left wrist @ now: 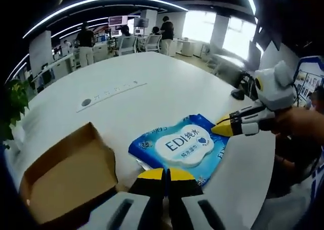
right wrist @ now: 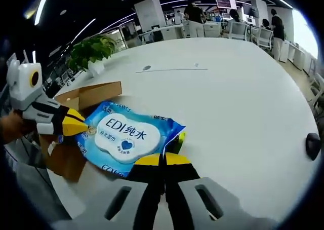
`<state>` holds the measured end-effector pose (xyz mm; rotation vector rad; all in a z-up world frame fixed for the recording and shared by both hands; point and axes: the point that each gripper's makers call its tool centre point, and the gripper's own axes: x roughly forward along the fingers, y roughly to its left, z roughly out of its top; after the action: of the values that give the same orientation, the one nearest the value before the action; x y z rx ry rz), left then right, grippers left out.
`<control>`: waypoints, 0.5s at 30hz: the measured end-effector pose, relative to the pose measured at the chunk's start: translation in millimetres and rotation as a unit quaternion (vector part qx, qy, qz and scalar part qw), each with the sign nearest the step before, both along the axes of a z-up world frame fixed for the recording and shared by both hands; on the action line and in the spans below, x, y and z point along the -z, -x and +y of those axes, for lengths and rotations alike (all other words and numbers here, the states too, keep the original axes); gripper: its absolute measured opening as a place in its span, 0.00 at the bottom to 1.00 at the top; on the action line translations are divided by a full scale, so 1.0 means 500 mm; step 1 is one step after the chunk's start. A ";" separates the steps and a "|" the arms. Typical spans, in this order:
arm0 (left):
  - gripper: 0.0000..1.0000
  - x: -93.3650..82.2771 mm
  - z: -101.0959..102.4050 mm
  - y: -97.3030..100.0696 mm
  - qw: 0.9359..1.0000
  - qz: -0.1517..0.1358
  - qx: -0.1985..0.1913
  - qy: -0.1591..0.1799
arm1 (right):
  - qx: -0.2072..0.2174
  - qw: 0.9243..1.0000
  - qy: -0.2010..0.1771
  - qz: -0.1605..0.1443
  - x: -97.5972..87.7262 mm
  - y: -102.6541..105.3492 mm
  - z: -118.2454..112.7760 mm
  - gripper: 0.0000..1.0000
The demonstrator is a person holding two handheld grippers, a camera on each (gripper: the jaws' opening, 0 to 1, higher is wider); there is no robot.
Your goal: Operate the shoe box by opening the lid, removing the specified soft item, and placing it in the target area until the item is outside and the box remains undamaged.
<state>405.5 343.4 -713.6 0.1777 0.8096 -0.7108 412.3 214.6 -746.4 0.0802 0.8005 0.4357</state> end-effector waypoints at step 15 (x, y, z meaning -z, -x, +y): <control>0.05 0.040 0.008 0.022 0.996 -0.021 0.059 -0.068 | 0.004 1.000 0.010 0.001 0.020 0.003 -0.004 0.00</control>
<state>394.7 347.2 -733.8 0.3656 0.8119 -0.7600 410.7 212.5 -756.6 0.0646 0.8056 0.4200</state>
